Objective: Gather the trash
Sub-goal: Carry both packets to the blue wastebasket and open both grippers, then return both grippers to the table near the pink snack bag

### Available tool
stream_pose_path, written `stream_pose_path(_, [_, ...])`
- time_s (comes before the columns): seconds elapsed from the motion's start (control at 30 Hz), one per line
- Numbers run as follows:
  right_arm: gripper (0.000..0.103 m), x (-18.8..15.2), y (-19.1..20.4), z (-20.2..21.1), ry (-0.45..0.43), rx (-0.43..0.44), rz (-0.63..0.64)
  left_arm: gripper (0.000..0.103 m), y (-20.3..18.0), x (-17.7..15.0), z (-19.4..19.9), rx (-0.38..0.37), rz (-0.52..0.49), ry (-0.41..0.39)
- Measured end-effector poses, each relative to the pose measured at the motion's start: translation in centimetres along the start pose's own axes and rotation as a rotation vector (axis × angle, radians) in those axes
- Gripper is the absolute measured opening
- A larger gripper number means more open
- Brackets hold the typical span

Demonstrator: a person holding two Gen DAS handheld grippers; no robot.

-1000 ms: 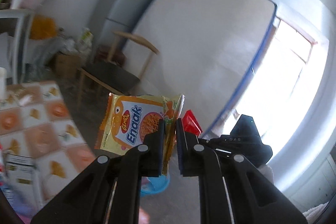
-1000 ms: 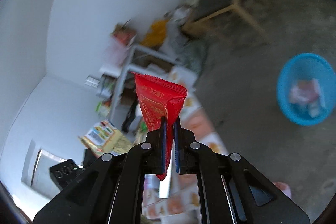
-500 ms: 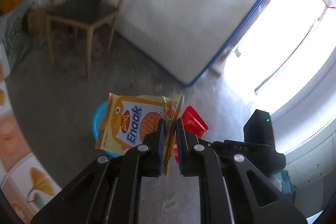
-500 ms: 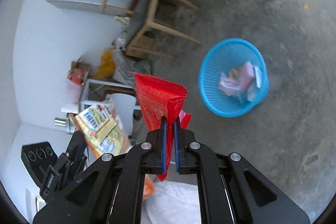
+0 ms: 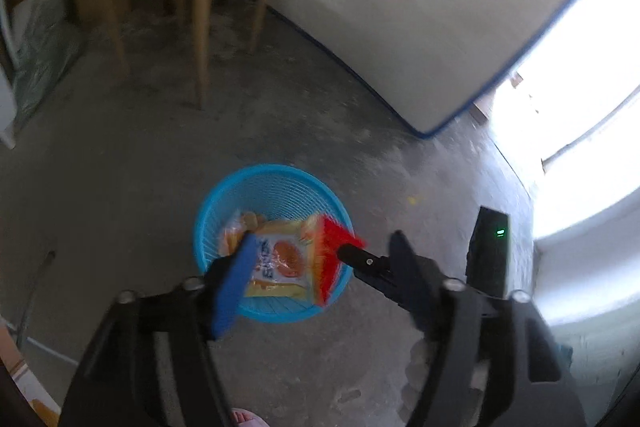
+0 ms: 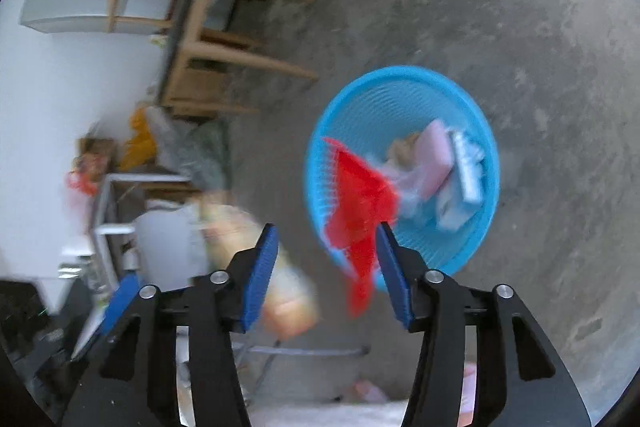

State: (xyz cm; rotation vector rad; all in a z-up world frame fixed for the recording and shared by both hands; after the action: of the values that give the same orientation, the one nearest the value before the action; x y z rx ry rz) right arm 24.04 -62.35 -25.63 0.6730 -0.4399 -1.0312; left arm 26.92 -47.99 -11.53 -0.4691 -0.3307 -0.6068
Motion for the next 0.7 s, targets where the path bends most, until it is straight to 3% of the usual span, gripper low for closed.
stream_pose_path(0.13, [0.05, -0.3, -1.3, 0.0, -0.001, -0.028, 0.003, 0.074, 1.6, -0.3, 2.3, -0.016, 0.049, -0.014])
stream_pose_path(0.4, [0.05, -2.8, -1.8, 3.8, -0.059, 0.013, 0.034, 0.075, 2.1, -2.3, 10.5, -0.05, 0.008, -0.127])
stream_pose_path(0.6, [0.059, -7.5, 0.2, 7.9, -0.053, 0.118, 0.118, 0.077, 3.5, -8.6, 17.4, -0.019, -0.095, -0.173])
stream_pose_path(0.7, [0.06, -10.1, 1.0, 8.9, -0.023, 0.173, 0.134, 0.077, 4.8, -12.1, 20.8, -0.007, -0.092, -0.191])
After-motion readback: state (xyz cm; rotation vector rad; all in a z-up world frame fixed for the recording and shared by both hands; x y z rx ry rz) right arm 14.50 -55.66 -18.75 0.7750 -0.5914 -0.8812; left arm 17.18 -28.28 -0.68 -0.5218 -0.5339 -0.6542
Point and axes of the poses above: each gripper's, at about its wrist camera, not at the fingertips, and z roughly against the way its jaws point, y to its left, x to its top, the point moved 2 cm from there along -z, roughly the way its jaws point, and after that the axes turned 1 degree about -z, right-handed, at the moved point
